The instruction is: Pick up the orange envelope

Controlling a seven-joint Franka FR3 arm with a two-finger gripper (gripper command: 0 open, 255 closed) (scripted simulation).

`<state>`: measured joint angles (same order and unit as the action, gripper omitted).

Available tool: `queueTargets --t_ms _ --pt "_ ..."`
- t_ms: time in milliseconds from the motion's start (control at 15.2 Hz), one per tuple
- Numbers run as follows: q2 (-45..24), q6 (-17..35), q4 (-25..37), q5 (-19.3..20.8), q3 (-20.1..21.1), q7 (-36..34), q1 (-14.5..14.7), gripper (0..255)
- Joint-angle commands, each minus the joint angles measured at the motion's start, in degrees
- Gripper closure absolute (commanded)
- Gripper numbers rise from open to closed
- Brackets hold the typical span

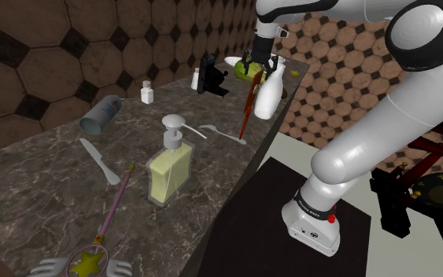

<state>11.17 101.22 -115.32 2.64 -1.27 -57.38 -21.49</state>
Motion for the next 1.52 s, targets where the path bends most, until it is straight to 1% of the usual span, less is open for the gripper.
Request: queueTargets --t_ms 0,66,198,264,858,1452 --pt "-0.1 1.6 -1.5 0.0 -0.1 0.0 -0.1 0" --pt "-0.2 2.8 -2.6 0.1 -0.1 0.0 -0.1 0" --pt "-0.2 2.8 -2.6 0.1 -0.1 0.0 -0.1 0" --pt "-0.2 2.7 -2.5 0.1 -0.1 0.0 -0.1 255" --pt "-0.2 2.8 -2.6 0.1 -0.1 0.0 -0.1 255" --pt "0.0 -4.1 4.1 0.0 0.0 0.2 -0.1 255"
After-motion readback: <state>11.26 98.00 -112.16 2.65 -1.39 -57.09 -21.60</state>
